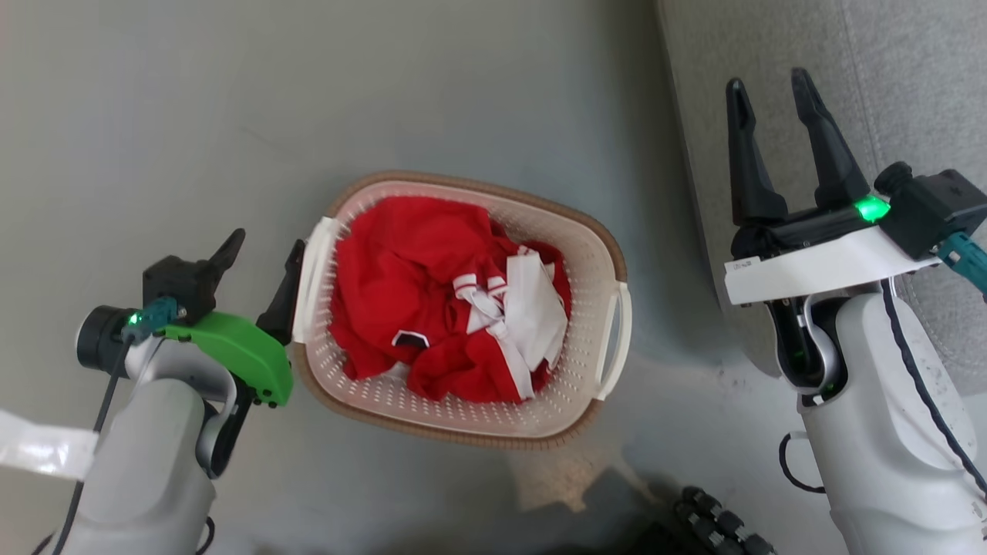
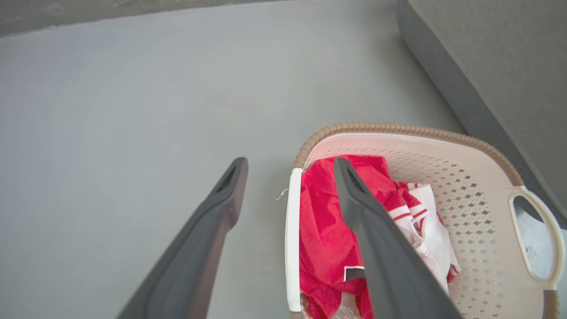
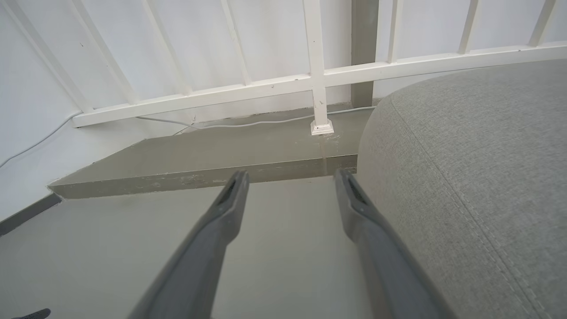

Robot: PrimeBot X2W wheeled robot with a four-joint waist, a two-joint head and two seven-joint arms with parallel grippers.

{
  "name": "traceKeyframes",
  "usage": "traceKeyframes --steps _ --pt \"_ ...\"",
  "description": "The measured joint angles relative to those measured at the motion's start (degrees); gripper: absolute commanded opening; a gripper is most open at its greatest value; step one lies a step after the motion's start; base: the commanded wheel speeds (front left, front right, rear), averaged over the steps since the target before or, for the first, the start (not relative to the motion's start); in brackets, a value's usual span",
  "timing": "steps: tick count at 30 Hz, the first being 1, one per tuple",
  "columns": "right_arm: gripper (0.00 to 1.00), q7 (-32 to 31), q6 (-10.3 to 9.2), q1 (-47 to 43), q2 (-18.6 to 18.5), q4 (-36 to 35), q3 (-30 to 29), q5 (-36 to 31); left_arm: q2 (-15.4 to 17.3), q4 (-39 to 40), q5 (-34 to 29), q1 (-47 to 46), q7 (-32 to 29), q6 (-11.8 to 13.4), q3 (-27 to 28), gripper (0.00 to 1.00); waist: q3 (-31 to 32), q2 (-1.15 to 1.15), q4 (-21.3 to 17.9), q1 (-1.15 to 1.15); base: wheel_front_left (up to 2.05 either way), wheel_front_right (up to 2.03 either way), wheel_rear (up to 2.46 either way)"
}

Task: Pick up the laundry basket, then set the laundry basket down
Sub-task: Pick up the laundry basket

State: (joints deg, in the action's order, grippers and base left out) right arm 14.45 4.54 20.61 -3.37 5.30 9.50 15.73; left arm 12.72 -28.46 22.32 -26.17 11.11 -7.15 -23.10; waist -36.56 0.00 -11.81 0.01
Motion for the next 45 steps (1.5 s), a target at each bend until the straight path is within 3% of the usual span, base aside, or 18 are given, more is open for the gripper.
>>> traceKeyframes --steps 23,27,30,33,34,35,36,45 --pt "1.0 0.14 -0.19 4.44 0.6 -1.49 2.77 3.47 4.55 -14.46 9.85 -12.15 -11.12 0.0 -10.34 1.0 -11.92 0.0 -5.68 0.0 0.0 0.0 0.0" --pt "1.0 0.14 -1.12 4.78 0.6 -1.69 2.8 4.49 4.5 -15.61 11.59 -13.51 -11.69 0.0 -12.09 1.0 -12.8 0.0 -6.61 0.0 0.0 0.0 0.0" --pt "1.0 0.14 -1.2 4.78 0.6 -1.69 2.85 4.61 4.47 -16.58 12.26 -14.48 -12.66 0.0 -13.16 0.57 -13.14 0.0 -6.97 0.0 0.0 0.0 0.0" --pt "1.0 0.14 -1.65 4.78 0.62 -1.69 3.05 5.04 4.49 -17.58 12.71 -15.05 -12.68 0.0 -13.88 0.39 -13.2 0.0 -7.13 0.0 0.0 0.0 0.0" --pt "1.0 0.14 -1.66 4.78 0.62 -1.69 3.15 5.04 4.5 -17.88 12.83 -15.3 -13.0 0.0 -14.07 0.28 -13.18 0.0 -7.17 0.0 0.0 0.0 0.0" --pt "1.0 0.14 -1.71 4.79 0.62 -1.69 3.27 5.12 4.5 -18.13 12.92 -15.5 -13.19 0.0 -14.28 0.08 -13.15 0.0 -7.2 0.0 0.0 0.0 0.0" --pt "1.0 0.14 -1.72 4.8 0.62 -1.69 3.39 5.34 4.47 -18.35 13.16 -15.62 -13.19 0.05 -14.47 0.0 -13.12 0.0 -7.23 0.0 0.0 0.0 0.0" --pt "1.0 0.14 -2.23 5.04 0.65 -1.55 3.27 5.52 4.04 -20.73 18.29 -16.22 -12.49 -0.14 -14.61 0.0 -12.05 0.0 -6.94 0.0 0.0 0.0 0.0"
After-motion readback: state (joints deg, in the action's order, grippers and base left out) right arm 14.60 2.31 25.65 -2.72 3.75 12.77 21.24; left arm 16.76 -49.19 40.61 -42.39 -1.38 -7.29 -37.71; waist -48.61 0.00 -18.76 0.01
